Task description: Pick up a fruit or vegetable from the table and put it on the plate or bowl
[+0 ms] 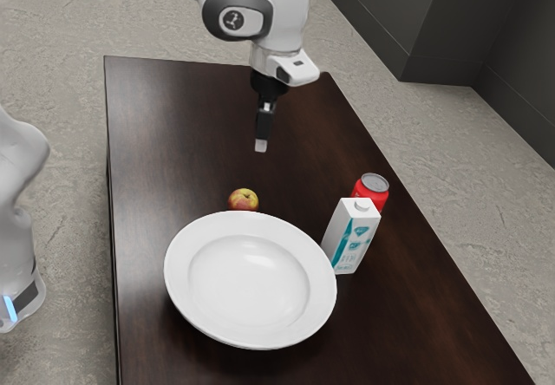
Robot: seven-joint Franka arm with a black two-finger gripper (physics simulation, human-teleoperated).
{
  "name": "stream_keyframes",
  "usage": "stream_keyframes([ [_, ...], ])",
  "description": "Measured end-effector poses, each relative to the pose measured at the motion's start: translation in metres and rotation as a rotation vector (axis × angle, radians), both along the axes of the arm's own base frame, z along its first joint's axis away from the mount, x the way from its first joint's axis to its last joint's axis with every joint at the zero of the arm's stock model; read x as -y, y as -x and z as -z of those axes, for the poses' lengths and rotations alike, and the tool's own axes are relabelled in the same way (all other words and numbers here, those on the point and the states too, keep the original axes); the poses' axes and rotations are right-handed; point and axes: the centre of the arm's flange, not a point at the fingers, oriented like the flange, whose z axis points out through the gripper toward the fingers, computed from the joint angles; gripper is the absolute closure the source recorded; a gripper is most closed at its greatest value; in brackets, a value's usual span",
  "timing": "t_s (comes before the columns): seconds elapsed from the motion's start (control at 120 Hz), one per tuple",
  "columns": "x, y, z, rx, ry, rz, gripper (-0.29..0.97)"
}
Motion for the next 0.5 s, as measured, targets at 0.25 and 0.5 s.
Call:
stream_keyframes([
  [0.25, 0.005, 0.008, 0.034, -0.019, 0.014, 0.000, 0.02],
  [0.5, 0.021, 0.008, 0.069, -0.065, 0.003, 0.013, 0.02],
])
